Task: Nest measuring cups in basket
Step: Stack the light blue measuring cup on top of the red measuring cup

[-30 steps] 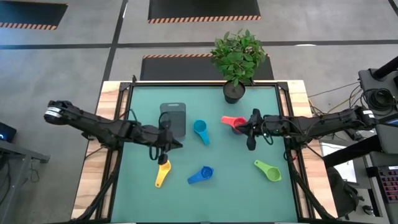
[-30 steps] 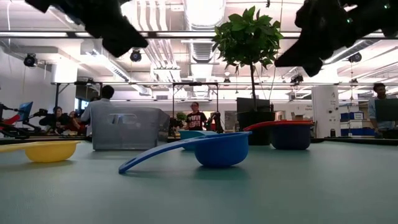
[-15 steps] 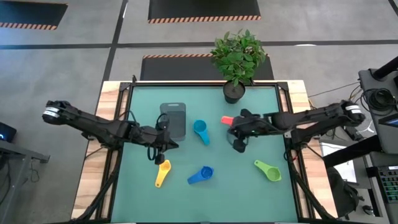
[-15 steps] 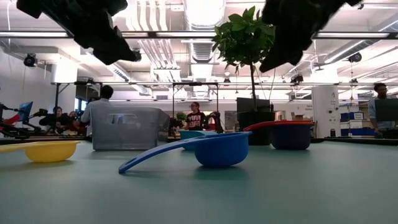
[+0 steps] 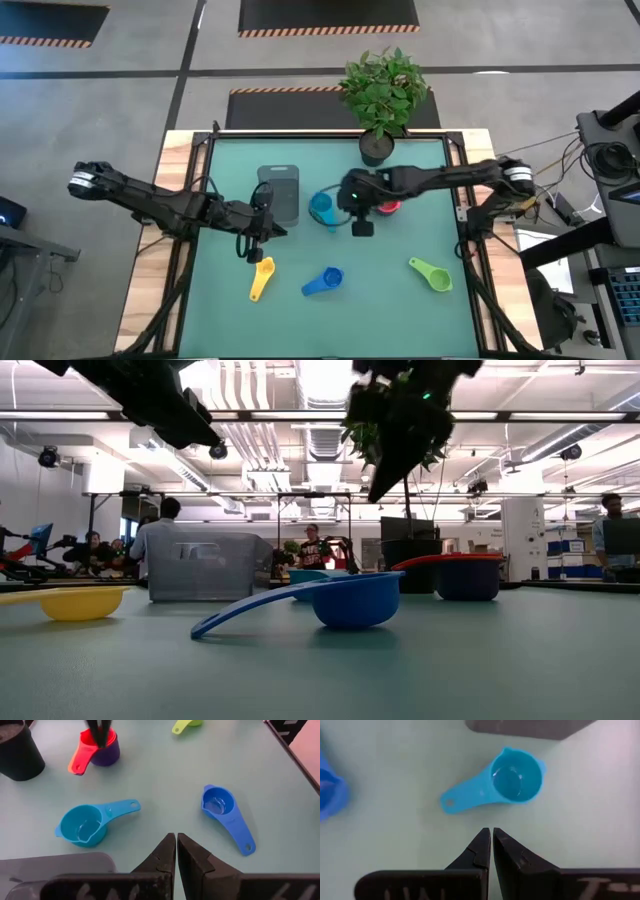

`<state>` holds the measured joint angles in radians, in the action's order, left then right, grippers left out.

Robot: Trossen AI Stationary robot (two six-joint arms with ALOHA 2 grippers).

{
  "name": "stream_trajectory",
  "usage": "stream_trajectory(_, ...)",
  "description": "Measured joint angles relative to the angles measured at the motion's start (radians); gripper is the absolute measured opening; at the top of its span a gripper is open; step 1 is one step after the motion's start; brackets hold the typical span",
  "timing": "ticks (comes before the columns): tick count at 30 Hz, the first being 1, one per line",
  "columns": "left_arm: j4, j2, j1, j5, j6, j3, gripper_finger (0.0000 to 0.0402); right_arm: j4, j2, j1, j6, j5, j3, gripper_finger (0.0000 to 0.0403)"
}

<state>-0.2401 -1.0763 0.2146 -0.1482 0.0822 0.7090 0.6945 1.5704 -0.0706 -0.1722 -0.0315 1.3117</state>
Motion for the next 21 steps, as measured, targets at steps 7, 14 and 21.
stream_trajectory(7, -0.031, 0.001, 0.0, 0.0, 0.024, 0.0, 0.0, 0.016, 0.122, -0.092, -0.238, 0.016, 0.097, 0.0013)
stream_trajectory(14, -0.042, 0.001, 0.0, -0.001, 0.04, 0.0, 0.0, 0.028, 0.177, -0.149, -0.322, 0.078, 0.16, 0.0058)
stream_trajectory(21, -0.048, 0.001, 0.0, -0.001, 0.038, 0.0, 0.0, 0.001, 0.182, -0.138, -0.6, 0.038, 0.167, 0.0136)
